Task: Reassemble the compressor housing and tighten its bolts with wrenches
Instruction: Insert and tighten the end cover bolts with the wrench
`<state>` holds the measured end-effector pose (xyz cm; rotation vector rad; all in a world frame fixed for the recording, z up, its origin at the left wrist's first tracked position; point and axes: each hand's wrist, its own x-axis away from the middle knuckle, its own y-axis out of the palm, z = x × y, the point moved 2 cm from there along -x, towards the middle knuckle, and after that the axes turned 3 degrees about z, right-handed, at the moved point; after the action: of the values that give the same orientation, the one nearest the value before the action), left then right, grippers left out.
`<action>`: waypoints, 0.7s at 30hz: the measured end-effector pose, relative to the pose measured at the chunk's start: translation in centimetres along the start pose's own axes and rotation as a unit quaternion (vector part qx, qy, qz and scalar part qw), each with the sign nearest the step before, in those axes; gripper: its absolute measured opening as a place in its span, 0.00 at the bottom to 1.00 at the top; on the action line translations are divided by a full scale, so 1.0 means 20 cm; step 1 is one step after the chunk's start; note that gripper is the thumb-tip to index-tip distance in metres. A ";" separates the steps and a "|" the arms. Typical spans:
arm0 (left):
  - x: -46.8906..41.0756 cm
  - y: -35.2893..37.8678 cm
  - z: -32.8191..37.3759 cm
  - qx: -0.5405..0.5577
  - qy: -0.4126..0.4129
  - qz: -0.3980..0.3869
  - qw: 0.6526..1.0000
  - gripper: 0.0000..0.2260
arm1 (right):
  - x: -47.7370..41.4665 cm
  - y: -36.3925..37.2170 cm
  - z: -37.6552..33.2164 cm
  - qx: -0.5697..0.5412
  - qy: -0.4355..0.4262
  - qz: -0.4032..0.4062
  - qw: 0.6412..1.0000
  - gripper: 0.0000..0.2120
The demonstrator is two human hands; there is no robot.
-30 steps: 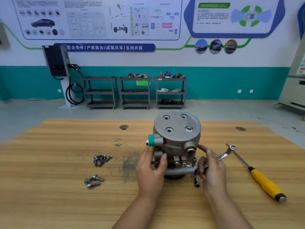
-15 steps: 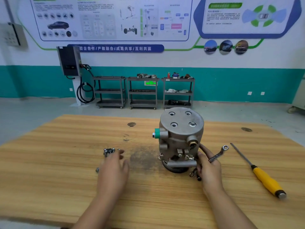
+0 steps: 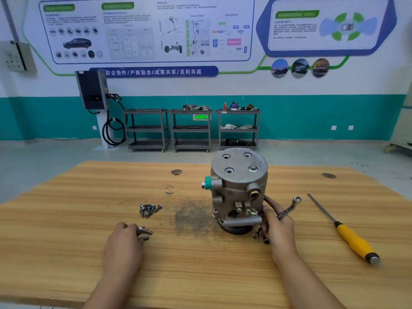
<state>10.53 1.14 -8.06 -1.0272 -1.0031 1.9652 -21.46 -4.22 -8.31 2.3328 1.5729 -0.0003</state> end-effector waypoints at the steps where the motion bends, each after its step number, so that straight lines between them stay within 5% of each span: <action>1: 0.00 0.00 0.00 0.001 0.006 0.002 1.000 0.08 | 0.00 0.00 0.00 -0.001 0.000 0.000 1.000 0.16; 7: 0.02 -0.06 0.11 0.162 0.031 0.040 0.985 0.03 | 0.00 0.00 0.00 0.001 0.003 0.000 1.000 0.17; 14: 0.06 -0.37 0.45 0.439 0.114 0.133 0.881 0.12 | -0.01 0.00 0.00 0.014 0.011 0.000 1.000 0.16; 18: 0.13 -0.50 0.68 0.463 0.256 0.185 0.829 0.13 | -0.01 0.00 0.00 0.024 0.010 -0.001 1.000 0.16; 21: 0.12 -0.50 0.81 0.442 0.294 0.179 0.829 0.12 | 0.00 0.00 -0.01 0.026 0.012 -0.001 1.000 0.16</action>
<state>-2.32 2.64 6.01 -1.1594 0.4639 1.8482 -21.53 -4.14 -8.05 2.3790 1.6062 -0.0152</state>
